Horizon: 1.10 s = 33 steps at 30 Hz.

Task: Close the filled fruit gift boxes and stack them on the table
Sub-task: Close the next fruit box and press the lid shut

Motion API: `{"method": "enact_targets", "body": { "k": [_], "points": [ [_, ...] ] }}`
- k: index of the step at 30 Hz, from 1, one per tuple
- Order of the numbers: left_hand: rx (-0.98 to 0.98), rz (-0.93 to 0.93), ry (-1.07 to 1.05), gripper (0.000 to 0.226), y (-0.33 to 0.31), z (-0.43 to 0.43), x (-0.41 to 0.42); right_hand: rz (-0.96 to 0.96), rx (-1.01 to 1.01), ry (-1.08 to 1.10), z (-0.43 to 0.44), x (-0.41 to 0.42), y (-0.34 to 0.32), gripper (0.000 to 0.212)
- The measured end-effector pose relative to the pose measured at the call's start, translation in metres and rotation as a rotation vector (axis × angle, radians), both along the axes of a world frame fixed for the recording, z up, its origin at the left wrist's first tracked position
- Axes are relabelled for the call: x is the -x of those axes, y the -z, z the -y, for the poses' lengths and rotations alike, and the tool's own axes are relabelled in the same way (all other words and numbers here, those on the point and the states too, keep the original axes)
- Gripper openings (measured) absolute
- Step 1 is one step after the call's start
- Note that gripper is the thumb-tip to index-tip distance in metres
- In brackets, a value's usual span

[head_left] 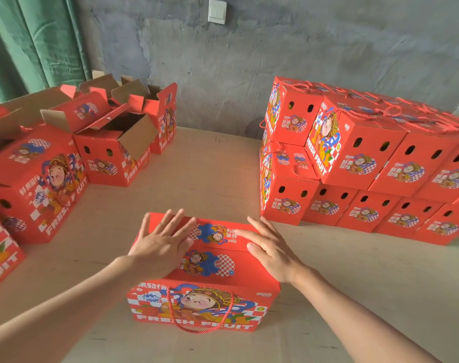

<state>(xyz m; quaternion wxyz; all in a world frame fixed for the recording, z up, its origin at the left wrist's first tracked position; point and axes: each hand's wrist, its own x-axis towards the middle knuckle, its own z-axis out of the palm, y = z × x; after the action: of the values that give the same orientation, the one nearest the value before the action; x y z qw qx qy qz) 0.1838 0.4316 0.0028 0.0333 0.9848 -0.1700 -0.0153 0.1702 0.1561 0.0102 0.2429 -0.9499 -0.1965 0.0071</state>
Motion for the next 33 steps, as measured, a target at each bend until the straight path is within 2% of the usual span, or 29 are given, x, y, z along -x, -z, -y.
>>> {"method": "enact_targets", "body": {
  "k": [3, 7, 10, 12, 14, 16, 18, 20, 22, 23, 24, 25, 26, 28, 29, 31, 33],
  "points": [
    [0.037, 0.015, 0.027, 0.066, 0.01, 0.014, 0.032, 0.077, -0.111, 0.056, -0.001, -0.002, 0.004, 0.032],
    [0.121, 0.098, 0.016, 0.069, 0.013, 0.022, 0.047, 0.135, -0.255, 0.141, -0.004, -0.002, 0.003, 0.026],
    [0.156, 0.168, 0.112, 0.07, 0.002, 0.012, 0.039, 0.2, -0.305, 0.232, -0.012, 0.006, 0.007, 0.022],
    [0.146, 0.135, 0.209, 0.068, -0.005, 0.001, 0.021, 0.267, -0.294, 0.328, -0.021, 0.018, 0.01, 0.019],
    [0.062, 0.111, 0.251, 0.067, -0.007, -0.009, -0.001, 0.299, -0.201, 0.413, -0.028, 0.037, 0.013, 0.027],
    [0.002, 0.058, 0.082, 0.057, -0.005, -0.015, -0.022, 0.304, -0.069, 0.416, -0.033, 0.062, 0.012, 0.04],
    [0.116, -0.041, -0.2, 0.051, -0.004, -0.01, -0.031, 0.288, 0.05, 0.386, -0.042, 0.088, 0.012, 0.052],
    [0.253, -0.076, -0.364, 0.054, -0.001, 0.005, -0.03, 0.253, 0.062, 0.38, -0.048, 0.107, 0.013, 0.062],
    [0.434, 0.037, -0.416, 0.054, 0.003, 0.019, -0.018, 0.164, -0.111, 0.385, -0.044, 0.116, 0.014, 0.054],
    [0.544, 0.111, -0.439, 0.049, 0.006, 0.021, -0.011, 0.124, -0.249, 0.425, -0.038, 0.116, 0.015, 0.04],
    [0.642, 0.152, -0.456, 0.046, 0.008, 0.022, -0.003, 0.072, -0.382, 0.509, -0.029, 0.115, 0.017, 0.026],
    [0.682, 0.143, -0.469, 0.049, 0.011, 0.02, 0.004, -0.017, -0.48, 0.608, -0.021, 0.112, 0.019, 0.022],
    [0.649, 0.081, -0.491, 0.055, 0.013, 0.016, 0.012, -0.162, -0.518, 0.674, -0.017, 0.108, 0.02, 0.03],
    [0.576, -0.144, -0.566, 0.069, 0.018, 0.011, 0.026, -0.491, -0.566, 0.673, -0.018, 0.098, 0.027, 0.053],
    [0.572, -0.271, -0.597, 0.075, 0.022, 0.01, 0.033, -0.628, -0.664, 0.666, -0.023, 0.093, 0.03, 0.057],
    [0.637, -0.525, -0.63, 0.08, 0.03, 0.011, 0.046, -0.766, -0.952, 0.674, -0.029, 0.079, 0.029, 0.053],
    [0.886, -0.725, -0.69, 0.073, 0.037, 0.016, 0.055, -0.775, -1.135, 0.719, -0.034, 0.059, 0.02, 0.047]
  ]
}}
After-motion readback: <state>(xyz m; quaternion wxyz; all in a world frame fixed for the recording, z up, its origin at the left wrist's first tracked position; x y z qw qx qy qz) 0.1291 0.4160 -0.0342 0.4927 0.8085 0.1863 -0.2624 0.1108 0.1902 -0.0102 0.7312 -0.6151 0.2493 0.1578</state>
